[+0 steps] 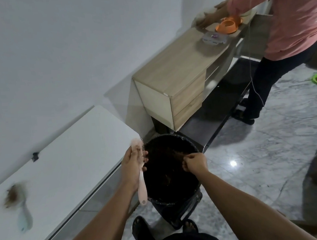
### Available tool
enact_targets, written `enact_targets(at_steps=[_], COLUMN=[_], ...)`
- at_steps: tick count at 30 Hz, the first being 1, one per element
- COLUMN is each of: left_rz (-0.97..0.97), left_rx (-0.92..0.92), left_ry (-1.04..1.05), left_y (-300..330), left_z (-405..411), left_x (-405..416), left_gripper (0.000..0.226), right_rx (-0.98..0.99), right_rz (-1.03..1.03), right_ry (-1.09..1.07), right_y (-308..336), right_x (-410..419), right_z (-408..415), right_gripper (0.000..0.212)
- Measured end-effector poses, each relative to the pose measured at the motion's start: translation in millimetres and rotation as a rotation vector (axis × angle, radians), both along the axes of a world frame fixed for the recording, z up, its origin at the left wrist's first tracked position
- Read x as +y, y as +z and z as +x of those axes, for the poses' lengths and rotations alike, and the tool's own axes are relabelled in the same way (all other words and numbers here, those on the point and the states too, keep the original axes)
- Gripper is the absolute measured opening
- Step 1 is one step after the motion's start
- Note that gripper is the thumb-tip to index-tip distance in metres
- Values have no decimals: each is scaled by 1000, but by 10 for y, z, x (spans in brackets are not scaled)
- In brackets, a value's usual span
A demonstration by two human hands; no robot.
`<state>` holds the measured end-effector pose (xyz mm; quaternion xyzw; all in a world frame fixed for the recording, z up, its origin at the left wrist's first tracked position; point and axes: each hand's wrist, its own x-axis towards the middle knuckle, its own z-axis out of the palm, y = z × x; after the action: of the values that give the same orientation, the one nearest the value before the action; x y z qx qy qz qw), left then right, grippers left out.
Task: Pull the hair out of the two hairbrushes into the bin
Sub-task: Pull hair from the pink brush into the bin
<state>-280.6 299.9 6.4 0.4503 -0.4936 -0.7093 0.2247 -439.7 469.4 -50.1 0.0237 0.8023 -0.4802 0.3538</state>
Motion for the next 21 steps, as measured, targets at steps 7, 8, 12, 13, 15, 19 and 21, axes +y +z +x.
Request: enact_targets(at_steps=[7,8,12,13,15,19,21], left_rz=[81,76,2,5,24,68,96], left_rx=[36,42,-109,-108,-88,-36,-40], left_ry=[-82,-71,-76,-77,-73,-49,-20], left_y=[-133,-136,-73,-67,-63,-184,-214], left_z=[-151,-179,-207,-207,-205,-174,-161], left_x=[224,226,146,137,158,234,248], left_gripper=[33,34,27,26,25,30,30], right_rx=[187,212,357,335,215,51,4], right_rz=[-398,-410,-230,-176,-140,-151,-165], right_ry=[361,390,403,370,194,-60,-133], right_y=[409,417,300,254,185,108,99], right_x=[-494,-516,-394,-338,-280,-332,-342], right_z=[433,486,425,374,264,179,173], right_gripper=[41,43,7,6,10,15,17])
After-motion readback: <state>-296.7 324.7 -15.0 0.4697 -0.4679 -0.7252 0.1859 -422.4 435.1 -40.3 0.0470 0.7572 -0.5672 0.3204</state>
